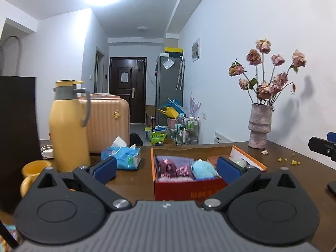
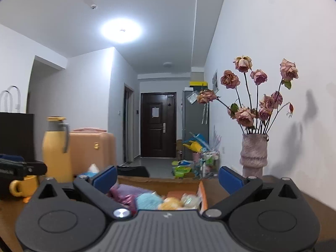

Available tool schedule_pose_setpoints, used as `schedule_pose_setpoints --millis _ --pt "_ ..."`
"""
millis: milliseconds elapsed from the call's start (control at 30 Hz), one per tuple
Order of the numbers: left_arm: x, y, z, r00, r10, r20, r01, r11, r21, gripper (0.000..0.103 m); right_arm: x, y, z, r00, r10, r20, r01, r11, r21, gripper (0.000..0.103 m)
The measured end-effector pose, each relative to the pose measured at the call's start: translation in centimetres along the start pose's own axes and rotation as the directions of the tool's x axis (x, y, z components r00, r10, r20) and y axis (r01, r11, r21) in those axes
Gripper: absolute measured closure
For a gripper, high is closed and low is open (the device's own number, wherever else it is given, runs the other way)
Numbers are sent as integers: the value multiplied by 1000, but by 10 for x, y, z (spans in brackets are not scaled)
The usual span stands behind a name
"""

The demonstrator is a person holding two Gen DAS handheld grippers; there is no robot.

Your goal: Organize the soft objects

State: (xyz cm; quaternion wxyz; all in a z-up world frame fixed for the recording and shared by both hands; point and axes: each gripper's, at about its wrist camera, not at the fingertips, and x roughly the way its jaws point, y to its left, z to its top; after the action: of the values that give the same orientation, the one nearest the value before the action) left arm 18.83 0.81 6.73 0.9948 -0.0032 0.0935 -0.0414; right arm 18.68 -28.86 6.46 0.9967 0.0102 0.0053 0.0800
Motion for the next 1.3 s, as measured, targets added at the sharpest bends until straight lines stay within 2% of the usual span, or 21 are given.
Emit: schedule_pose_setpoints --millis 133,200,300,367,433,500,600,667,733,833,967,1300 --pt "-60 -4 -27 1000 -11 21 9 998 57 0 -55 19 -13 1000 6 -2 -6 1000 -20 0" --pt "-90 -5 -44 1000 -4 19 2 996 91 0 -90 31 -30 1000 -5 -6 5 999 -33 0" --pt "-135 -5 -70 997 27 69 -34 994 108 0 -133 48 -53 998 -12 -54 9 999 -42 0" --pt "-152 -5 -83 996 42 73 -50 993 111 0 -162 55 -65 997 -26 -72 25 1000 -11 0" --pt "-155 -5 -86 999 30 40 -34 993 113 0 -181 58 -72 997 -44 -67 45 999 21 0" --pt "-153 -4 -82 999 37 25 -39 996 84 0 -185 59 -74 996 1 -88 -1 1000 6 0" --pt "-155 0 -78 999 40 33 -40 999 1 0 -185 59 -74 994 -41 -99 42 999 10 0" --pt "-156 1 -77 999 38 31 -38 999 -2 0 -185 57 -74 993 -25 -116 30 999 44 0" --pt "-157 3 -77 996 69 49 -69 998 -7 0 -183 56 -72 992 -8 -125 14 999 52 0" --pt "-158 3 -76 997 56 49 -55 998 -8 0 -183 60 -70 994 -14 -112 18 999 40 0" --pt "-158 4 -76 998 49 46 -49 999 -5 0 -181 65 -69 993 22 -113 -17 999 41 0" --pt "-157 4 -77 998 58 34 -57 998 -16 0 -178 67 -70 992 24 -122 -18 998 56 0"
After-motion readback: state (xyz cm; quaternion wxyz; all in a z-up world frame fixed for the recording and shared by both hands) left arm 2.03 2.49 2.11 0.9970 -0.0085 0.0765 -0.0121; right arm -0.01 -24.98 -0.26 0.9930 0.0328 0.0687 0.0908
